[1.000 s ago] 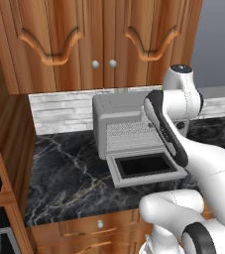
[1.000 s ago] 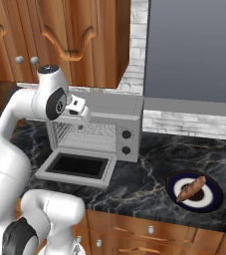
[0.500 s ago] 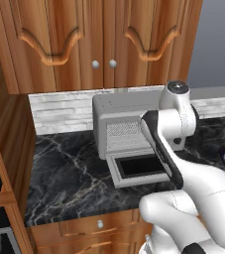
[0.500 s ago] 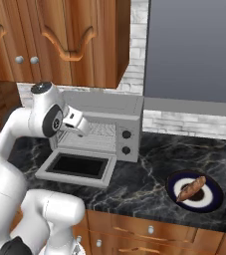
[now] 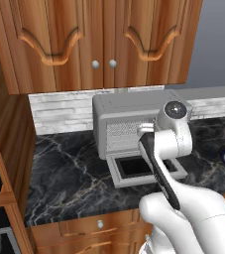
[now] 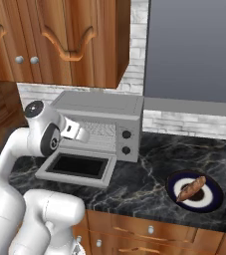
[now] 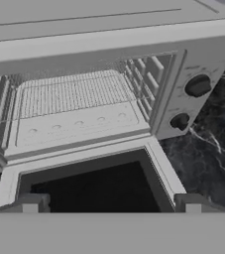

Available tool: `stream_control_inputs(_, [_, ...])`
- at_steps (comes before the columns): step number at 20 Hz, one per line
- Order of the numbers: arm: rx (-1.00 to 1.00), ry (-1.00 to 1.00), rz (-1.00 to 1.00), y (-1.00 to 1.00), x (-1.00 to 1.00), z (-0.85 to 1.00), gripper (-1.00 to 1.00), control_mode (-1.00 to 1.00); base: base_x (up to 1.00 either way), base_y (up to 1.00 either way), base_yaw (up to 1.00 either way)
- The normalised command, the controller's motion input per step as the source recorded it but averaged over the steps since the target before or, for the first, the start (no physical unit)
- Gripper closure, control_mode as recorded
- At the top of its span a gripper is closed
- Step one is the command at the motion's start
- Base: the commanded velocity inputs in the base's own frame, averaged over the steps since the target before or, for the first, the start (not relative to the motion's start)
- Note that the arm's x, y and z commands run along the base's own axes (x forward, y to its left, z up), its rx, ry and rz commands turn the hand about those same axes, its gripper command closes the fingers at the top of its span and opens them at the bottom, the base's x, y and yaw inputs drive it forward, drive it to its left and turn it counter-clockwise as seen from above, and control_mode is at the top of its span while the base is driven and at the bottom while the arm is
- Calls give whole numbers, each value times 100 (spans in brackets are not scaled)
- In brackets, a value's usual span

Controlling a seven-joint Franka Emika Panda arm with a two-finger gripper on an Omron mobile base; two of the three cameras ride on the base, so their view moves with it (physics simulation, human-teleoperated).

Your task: Pull the toaster oven rack outwards. Pick up the baguette from the plate and place it on the toaster oven rack. Close the toaster oven door fully and set the temperature to the lowest setting.

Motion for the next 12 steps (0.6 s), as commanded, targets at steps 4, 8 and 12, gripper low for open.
stream_control_inputs(4, [-10,-8,0,0,20,-6,-100,-100,0,0,0])
stream_control_inputs(8, [-8,-5,0,0,30,0,-100,-100,0,0,0])
stream_control_inputs(12, [-3,-12,0,0,27,0,-100,-100,0,0,0])
